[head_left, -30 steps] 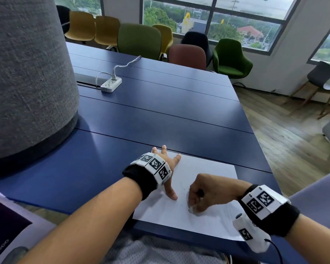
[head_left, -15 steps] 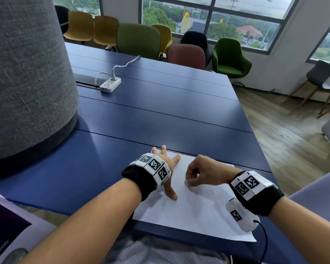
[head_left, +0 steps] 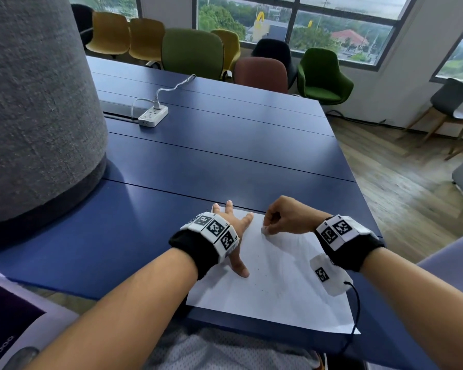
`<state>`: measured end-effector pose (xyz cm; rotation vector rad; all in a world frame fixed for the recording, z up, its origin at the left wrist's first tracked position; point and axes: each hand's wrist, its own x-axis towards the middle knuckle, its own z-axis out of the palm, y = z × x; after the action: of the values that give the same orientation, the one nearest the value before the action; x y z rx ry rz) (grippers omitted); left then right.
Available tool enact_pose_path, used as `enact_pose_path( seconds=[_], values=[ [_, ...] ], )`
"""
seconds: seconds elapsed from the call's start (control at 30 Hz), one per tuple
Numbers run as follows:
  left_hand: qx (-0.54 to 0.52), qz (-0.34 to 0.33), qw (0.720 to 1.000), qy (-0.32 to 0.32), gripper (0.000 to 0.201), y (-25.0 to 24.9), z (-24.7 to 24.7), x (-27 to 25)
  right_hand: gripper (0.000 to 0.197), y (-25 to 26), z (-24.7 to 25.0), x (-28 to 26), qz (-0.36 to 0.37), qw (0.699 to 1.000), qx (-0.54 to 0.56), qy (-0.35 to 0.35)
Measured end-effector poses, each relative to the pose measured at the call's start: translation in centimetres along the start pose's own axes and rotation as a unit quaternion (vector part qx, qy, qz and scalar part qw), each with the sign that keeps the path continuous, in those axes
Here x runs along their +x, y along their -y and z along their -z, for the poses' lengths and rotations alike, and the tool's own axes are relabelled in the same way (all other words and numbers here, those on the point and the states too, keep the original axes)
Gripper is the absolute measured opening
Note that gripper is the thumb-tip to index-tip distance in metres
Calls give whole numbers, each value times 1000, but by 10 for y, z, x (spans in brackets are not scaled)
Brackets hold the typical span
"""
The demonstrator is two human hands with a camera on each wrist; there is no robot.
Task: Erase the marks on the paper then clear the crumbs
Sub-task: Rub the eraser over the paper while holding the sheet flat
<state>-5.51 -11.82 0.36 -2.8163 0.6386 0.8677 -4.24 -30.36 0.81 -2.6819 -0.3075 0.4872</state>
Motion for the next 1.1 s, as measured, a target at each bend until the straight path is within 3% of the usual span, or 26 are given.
enact_pose_path(
  seconds=[0.07,0.2,0.37,0.5,0.63,0.8,0.93,1.07,1.1],
  values=[
    [-1,-2,1000,-2,143,0,-1,1,12,-3,0,2,-5,999,9,-30],
    [5,2,1000,1,142,-1,1,-1,7,1,1,-3,17,998,3,65],
    [5,1,1000,3,144,0,0,3,10,-5,1,5,1,999,-8,-33],
    [5,-1,1000,3,143,-1,2,-1,9,-3,3,1,14,998,-3,67],
    [3,0,1000,1,144,-1,1,2,7,-8,4,8,-2,999,1,-32],
    [1,1,1000,3,143,-2,2,-2,10,-8,7,3,4,999,-4,50],
    [-1,-5,1000,0,144,0,1,0,9,-10,5,8,2,999,-3,-37],
    [3,0,1000,1,143,-1,3,-2,6,-8,8,2,14,997,5,74],
    [2,0,1000,3,143,-2,3,-3,6,-8,9,3,11,998,2,67]
  ],
)
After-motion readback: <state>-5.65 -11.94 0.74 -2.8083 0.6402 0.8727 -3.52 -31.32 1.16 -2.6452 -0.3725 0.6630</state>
